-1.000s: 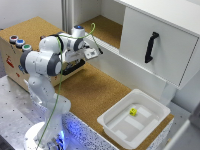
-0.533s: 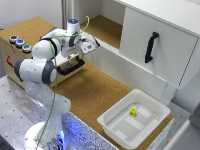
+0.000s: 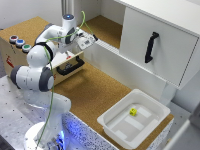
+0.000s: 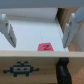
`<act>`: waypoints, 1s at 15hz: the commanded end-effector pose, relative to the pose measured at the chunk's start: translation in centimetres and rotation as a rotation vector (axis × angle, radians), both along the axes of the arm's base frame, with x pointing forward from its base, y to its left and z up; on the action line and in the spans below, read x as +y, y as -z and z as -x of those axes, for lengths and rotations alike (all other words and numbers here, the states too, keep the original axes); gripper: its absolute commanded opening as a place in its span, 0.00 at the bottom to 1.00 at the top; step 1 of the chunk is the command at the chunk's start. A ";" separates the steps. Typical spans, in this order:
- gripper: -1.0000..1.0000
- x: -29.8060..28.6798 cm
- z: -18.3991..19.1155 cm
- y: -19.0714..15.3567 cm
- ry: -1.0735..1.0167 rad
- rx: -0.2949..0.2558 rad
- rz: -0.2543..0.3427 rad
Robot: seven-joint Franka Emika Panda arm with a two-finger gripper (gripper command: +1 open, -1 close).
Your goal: Go towards the pink block and lift it
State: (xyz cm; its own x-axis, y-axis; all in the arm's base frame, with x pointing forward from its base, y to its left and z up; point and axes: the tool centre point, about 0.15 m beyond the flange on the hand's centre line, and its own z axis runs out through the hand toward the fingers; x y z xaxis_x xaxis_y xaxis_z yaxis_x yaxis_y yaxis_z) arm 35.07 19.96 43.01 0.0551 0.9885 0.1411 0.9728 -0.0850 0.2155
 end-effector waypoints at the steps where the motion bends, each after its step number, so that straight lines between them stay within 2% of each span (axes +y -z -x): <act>1: 1.00 3.9 -0.6 1.1 -0.079 0.090 -0.013; 4: 1.00 5.8 -1.4 2.9 -0.105 0.116 -0.021; 7: 1.00 6.5 -2.5 5.1 -0.127 0.117 -0.005; 12: 1.00 6.9 -5.1 8.4 -0.162 0.180 0.053; 15: 1.00 6.9 -5.9 9.9 -0.180 0.180 0.076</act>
